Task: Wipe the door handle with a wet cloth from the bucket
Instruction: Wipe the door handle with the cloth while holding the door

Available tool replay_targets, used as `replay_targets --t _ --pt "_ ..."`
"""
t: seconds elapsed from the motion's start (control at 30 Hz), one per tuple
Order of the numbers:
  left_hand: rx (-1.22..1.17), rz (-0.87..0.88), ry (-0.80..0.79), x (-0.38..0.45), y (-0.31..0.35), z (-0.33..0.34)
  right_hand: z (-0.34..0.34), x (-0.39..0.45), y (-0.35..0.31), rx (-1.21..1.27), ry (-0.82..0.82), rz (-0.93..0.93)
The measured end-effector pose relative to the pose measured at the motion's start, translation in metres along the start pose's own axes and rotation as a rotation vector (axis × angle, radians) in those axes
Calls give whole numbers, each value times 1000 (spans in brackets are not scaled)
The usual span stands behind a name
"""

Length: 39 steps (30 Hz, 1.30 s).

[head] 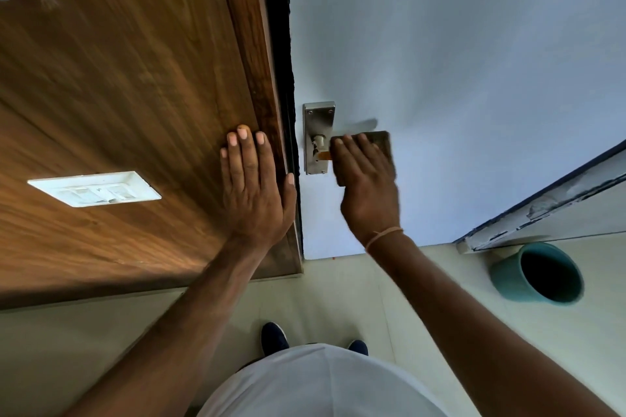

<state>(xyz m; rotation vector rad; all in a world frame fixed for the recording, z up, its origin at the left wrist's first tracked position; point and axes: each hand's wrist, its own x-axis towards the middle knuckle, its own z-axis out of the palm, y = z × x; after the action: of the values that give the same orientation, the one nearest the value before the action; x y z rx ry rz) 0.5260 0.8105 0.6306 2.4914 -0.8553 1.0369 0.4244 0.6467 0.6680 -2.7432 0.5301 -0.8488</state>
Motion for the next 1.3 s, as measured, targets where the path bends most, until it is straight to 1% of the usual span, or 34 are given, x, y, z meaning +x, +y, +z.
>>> replay_targets --t 0.1,0.17,0.3,0.37,0.43,0.53,0.6,0.63,0.73,0.8,0.9,0.97,1.03,1.1,1.23,1.3 --pt "-13 -8 -4 -1 -1 0 5 -2 -25 -8 -28 -121" --pt "-16 -6 0 -2 -1 1 0 0 -13 -13 -53 -152" --pt "-26 -4 -2 0 1 0 -7 0 43 -44 19 -37" --pt "-33 -9 -3 0 0 0 -6 1 51 -58 43 16" --pt "-30 -5 0 -1 0 0 1 3 32 -62 76 16" --pt "-24 -6 -12 -2 0 -1 9 0 -7 -39 64 -94" --pt "-14 -8 -13 -2 0 -2 8 -1 -8 -34 10 -166" --pt "-20 -10 -12 -1 -1 -2 7 0 2 -36 5 -168" --pt "-31 -9 -15 -1 -1 -3 0 -4 46 -40 60 -49" --pt "-27 -10 -20 -1 0 -4 -4 -7 57 -75 91 17" --pt "-19 -10 -12 -2 0 -3 2 -8 30 -77 130 -41" --pt "-9 -9 -1 -1 -1 -3 7 -6 5 -65 98 -103" --pt "-13 -6 3 -1 0 -4 9 -4 -6 -64 59 -147" --pt "-16 -6 5 0 1 -5 7 0 7 -76 48 -154" --pt "-21 -19 -20 -1 2 -6 -5 -4 63 -119 63 -72" --pt "-24 -16 -24 -1 3 -6 -7 -7 71 -149 64 -49"
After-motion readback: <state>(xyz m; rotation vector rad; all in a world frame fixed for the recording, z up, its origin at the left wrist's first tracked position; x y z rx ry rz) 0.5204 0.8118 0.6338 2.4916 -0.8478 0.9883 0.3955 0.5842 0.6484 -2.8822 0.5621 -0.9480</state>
